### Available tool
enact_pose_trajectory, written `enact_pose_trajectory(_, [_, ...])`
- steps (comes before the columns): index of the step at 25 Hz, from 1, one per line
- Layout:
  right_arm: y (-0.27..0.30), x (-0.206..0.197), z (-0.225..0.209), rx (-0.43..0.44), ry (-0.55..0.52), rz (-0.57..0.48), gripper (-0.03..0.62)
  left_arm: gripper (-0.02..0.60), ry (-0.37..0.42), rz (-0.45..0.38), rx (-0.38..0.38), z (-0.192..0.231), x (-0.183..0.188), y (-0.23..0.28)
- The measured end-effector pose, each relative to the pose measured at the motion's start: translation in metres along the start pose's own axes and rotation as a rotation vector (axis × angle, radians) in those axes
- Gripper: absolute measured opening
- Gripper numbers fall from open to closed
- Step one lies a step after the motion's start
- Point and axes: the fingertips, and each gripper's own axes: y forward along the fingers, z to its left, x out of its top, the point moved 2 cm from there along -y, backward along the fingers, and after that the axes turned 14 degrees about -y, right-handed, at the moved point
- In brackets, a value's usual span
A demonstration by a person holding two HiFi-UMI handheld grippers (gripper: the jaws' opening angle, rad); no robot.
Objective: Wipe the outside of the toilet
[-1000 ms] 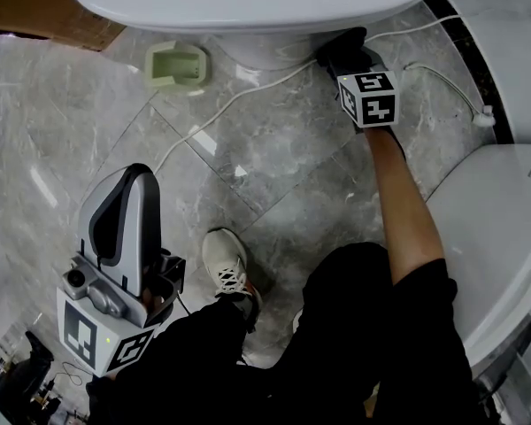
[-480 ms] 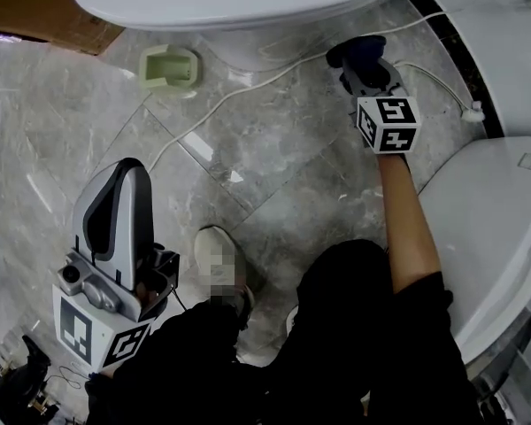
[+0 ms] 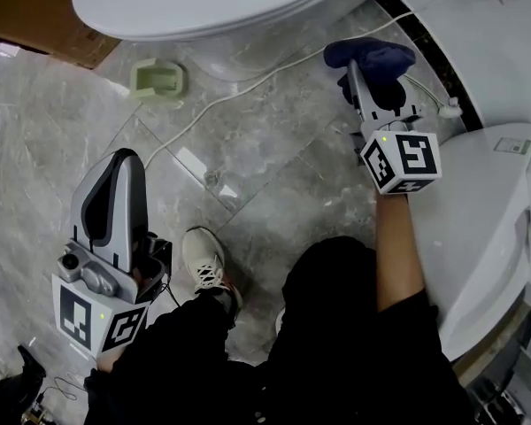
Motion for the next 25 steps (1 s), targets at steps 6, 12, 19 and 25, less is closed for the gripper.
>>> enact_pose_trajectory(6, [-0.049, 0.067, 0.007, -0.028, -0.021, -0.101, 0.114, 0.010, 0.069, -0.006, 0.052, -0.005, 0.008, -0.009])
enact_pose_trajectory(12, [-0.101, 0.118, 0.020, -0.059, -0.021, -0.162, 0.114, 0.009, 0.156, -0.022, 0.107, -0.004, 0.035, -0.021])
enact_pose_trajectory(19, [-0.167, 0.149, 0.007, -0.113, -0.052, -0.167, 0.114, 0.009, 0.191, -0.041, 0.166, -0.001, 0.071, -0.042])
enact_pose_trajectory(25, [-0.210, 0.167, -0.007, -0.159, -0.008, -0.157, 0.114, 0.009, 0.208, -0.063, 0.244, 0.007, 0.105, -0.073])
